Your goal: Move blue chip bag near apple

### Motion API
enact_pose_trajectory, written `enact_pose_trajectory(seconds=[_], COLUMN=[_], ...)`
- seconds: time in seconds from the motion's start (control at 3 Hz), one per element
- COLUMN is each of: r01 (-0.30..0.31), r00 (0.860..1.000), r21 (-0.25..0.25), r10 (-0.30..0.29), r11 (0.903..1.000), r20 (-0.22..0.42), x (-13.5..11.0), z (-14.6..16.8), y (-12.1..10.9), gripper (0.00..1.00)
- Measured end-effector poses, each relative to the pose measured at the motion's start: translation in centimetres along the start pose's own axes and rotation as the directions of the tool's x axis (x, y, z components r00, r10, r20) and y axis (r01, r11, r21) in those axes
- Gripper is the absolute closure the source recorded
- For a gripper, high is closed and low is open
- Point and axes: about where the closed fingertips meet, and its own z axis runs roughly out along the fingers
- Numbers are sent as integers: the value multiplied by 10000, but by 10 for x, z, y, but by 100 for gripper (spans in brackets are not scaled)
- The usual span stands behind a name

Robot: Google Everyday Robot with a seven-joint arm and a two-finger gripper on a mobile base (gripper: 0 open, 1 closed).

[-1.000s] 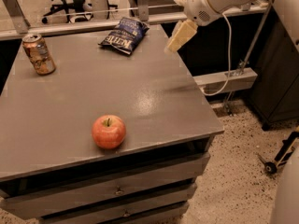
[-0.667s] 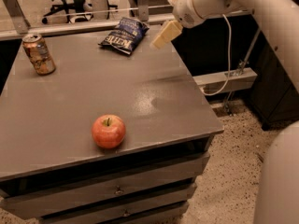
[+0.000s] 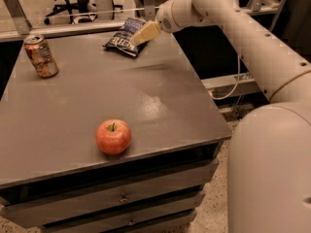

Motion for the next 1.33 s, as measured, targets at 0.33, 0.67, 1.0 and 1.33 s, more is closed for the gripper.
enact_pose_trajectory(seconds=[0.33,0.67,1.0,1.33], r01=[-329,-515,-765,-936], r00=[9994,9965,9882,9847], r21=[137,353,735,797], r10=[331,537,854,1041], r11=[9994,9981,9944,9924], r20=[-133,-639,-1271,-1398], x=[0,13,35,43], z=[37,70,94,104], y=[1,-1,-11,-13], gripper=[0,0,3,26])
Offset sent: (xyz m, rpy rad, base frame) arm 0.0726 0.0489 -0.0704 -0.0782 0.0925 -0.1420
